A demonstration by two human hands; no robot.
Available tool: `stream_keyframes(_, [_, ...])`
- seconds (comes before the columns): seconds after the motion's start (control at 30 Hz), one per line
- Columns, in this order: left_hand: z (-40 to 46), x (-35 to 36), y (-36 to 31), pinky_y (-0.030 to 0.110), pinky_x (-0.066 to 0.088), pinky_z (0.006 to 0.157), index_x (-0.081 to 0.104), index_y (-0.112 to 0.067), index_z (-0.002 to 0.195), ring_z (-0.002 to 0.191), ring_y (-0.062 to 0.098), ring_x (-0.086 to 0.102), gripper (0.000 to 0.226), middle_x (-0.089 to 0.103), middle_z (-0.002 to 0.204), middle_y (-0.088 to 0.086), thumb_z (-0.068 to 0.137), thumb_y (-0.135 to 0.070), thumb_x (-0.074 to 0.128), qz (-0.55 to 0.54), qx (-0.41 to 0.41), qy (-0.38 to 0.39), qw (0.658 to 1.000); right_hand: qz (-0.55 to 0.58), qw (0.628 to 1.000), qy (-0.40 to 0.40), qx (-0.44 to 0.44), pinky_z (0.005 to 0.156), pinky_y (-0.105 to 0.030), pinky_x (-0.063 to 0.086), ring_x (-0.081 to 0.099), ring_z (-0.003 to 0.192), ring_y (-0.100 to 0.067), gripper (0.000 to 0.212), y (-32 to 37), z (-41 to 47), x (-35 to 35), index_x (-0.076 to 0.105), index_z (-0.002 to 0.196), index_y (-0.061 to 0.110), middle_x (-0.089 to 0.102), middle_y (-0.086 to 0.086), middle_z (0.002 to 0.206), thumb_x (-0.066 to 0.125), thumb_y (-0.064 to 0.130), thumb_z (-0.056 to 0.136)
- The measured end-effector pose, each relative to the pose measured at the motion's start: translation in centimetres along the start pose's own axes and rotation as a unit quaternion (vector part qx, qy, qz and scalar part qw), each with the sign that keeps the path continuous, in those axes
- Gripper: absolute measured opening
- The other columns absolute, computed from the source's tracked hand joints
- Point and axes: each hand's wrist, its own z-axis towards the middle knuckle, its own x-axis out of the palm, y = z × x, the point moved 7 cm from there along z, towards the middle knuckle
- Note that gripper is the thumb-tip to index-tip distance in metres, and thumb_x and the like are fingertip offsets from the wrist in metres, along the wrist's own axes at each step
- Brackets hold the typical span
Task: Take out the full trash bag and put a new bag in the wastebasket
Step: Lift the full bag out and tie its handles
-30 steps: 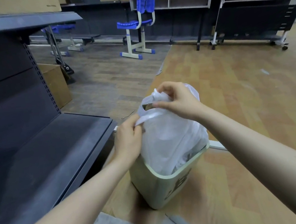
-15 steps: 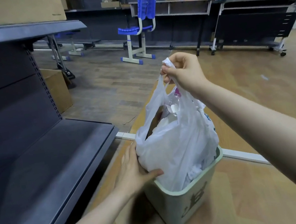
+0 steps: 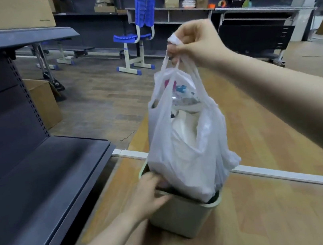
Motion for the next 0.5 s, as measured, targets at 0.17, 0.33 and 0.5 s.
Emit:
stream_keyframes(0.17, [0.3, -1.5, 2.1, 0.019, 0.035, 0.087, 0.032, -0.009, 0.130, 0.116, 0.008, 0.039, 0.082, 0.036, 0.120, -0.007, 0.068, -0.027, 0.082, -0.098, -0.216, -0.077, 0.968, 0.038, 0.999, -0.023, 0.023, 0.055, -0.022, 0.055, 0.064, 0.047, -0.009, 0.021, 0.0, 0.1, -1.1, 0.057, 0.068, 0.005, 0.065, 0.000, 0.053, 0.061, -0.008, 0.084])
stream_keyframes(0.33, [1.1, -2.0, 3.6, 0.028, 0.051, 0.078, 0.060, -0.006, 0.111, 0.085, 0.016, 0.063, 0.022, 0.067, 0.104, 0.011, 0.089, -0.005, 0.058, -0.142, -0.287, -0.038, 0.947, 0.071, 0.997, -0.035, 0.018, 0.058, -0.021, 0.055, 0.066, 0.052, -0.010, 0.019, 1.3, 0.2, -2.0, 0.058, 0.070, 0.004, 0.066, 0.001, 0.053, 0.060, -0.007, 0.085])
stream_keyframes(0.5, [1.5, -3.6, 3.5, 0.043, 0.055, 0.075, 0.066, -0.003, 0.077, 0.066, 0.019, 0.063, 0.017, 0.067, 0.069, 0.010, 0.090, -0.008, 0.057, -0.109, -0.271, -0.076, 0.953, 0.021, 0.999, -0.034, 0.028, 0.052, -0.017, 0.052, 0.065, 0.049, -0.005, 0.021, 1.8, 0.4, -2.2, 0.056, 0.069, 0.006, 0.066, 0.005, 0.051, 0.060, -0.007, 0.085])
